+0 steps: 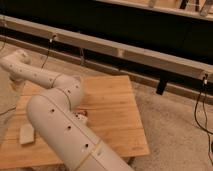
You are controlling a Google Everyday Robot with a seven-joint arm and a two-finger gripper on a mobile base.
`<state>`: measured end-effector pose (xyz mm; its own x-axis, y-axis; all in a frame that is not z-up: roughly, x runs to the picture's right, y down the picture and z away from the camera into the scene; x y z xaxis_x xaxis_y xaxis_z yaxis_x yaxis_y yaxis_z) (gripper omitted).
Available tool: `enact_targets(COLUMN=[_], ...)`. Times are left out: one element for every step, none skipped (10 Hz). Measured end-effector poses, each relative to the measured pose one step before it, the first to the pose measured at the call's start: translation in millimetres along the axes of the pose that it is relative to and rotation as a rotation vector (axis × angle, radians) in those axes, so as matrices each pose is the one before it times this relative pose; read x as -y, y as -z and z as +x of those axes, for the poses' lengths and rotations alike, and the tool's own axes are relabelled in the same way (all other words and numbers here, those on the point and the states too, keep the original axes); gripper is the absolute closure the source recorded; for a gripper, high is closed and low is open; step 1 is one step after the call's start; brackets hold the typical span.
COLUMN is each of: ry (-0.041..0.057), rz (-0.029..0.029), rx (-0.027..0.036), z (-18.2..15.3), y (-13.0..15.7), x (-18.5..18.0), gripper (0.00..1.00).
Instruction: Push the ceramic bowl across the table
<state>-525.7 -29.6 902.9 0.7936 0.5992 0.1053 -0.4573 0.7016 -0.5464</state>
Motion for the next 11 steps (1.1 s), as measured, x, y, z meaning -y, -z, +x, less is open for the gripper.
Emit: enact_targets(ry=[-0.00017,-0.00067,0.00039,-0.00027,-0.00035,-0.00003,-0.00014,-0.00007,-0.00017,-0.00019,-0.0001], rz=[0.00022,0.00023,-0.00049,-0.00066,0.00027,-0.00001,-0.00001,-0.00068,0.00011,0.00011,0.0001], rx=[0.00002,0.00016,-0.00023,-0.00097,0.00028,-0.0003,0.00035,-0.00025,0.0002,0.00001,-0.00012], z=[0.1,0.16,-0.05,0.56,-0.01,0.18,-0.14,0.13,-0.02,0.07,0.12], y=[0.04,0.24,-0.26,-0.78,0.25,-0.17,0.19,-0.23,0.12,0.02,-0.03], x=[0.25,0.54,-0.49,-0.22,0.35,0.03,0.07,-0.31,0.17,0.16,0.14], gripper=[0.35,0.35,0.35,0.35,0.35,0.35,0.35,0.35,0.35,0.35,0.35])
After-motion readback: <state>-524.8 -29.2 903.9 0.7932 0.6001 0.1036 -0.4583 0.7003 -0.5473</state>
